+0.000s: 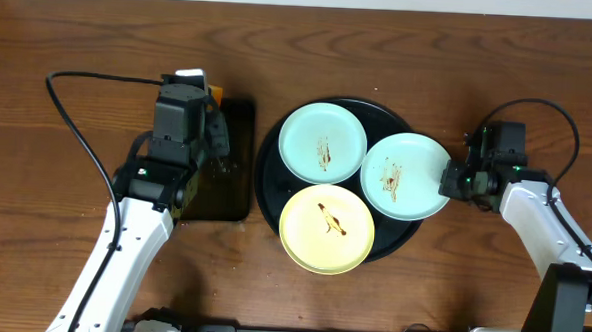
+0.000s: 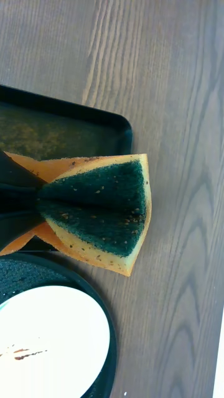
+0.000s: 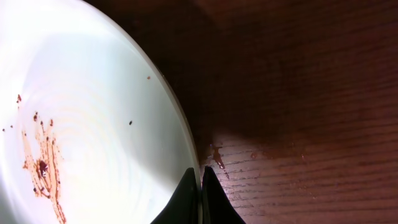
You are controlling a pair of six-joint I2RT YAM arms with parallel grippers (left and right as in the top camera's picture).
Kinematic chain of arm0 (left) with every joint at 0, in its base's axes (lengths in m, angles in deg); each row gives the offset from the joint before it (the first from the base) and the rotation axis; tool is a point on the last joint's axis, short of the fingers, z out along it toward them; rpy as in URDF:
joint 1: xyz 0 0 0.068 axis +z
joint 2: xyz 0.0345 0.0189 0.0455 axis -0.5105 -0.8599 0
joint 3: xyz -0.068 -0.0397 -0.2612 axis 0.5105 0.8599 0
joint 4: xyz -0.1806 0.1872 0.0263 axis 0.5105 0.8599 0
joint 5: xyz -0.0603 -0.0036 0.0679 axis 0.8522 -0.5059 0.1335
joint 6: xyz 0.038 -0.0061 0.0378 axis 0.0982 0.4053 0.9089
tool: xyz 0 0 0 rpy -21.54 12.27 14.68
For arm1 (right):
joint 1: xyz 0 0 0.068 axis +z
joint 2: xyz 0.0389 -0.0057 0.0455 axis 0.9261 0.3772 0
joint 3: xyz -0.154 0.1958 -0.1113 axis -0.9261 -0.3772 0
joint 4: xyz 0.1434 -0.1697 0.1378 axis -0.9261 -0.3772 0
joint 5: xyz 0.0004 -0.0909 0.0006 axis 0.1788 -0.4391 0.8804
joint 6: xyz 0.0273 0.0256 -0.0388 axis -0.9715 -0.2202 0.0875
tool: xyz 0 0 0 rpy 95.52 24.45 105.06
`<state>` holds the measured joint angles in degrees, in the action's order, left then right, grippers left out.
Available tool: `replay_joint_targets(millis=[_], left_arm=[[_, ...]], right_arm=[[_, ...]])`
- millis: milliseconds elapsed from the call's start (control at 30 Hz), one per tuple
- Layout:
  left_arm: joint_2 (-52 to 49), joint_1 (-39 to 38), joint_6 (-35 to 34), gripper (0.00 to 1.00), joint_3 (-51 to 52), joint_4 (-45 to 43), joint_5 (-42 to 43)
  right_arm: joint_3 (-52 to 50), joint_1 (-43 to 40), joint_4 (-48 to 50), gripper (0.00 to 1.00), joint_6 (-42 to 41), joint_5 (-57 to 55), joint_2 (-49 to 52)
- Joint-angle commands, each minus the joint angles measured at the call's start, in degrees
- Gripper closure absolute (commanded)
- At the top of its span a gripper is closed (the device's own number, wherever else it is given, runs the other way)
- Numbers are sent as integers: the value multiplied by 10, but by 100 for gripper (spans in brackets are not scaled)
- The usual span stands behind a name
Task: Clean dirty plates on tray and stack at the side
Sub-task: 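Grip the right pale green plate rim with the right gripper and lift the sponge, then wipe the held pale green plate with the sponge in the left gripper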
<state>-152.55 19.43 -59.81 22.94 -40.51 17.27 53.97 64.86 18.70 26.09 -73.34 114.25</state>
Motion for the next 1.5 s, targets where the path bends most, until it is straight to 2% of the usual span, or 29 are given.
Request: replay_joint_targets(millis=[0,267,667,1067,1300,1467], left_arm=[[7,3,-1,93,-9,-3,-9],[-3,3,-2,93,-9,17,-7],[-111,3,-10,93,-6,58,70],[-114,3,-2,93,-15,77,75],[-115,-1,14,93,-67,93,201],[-124,-33,14,93,-100,83,271]], right_arm=[[9,-3,-2,99,-1,-2,4],[9,-3,-2,99,-1,-2,4],[9,-3,-3,99,0,-2,4],[9,-3,-4,99,0,-2,4],[9,-3,-4,99,-1,-2,4],[9,-2,-4,99,-1,-2,4]])
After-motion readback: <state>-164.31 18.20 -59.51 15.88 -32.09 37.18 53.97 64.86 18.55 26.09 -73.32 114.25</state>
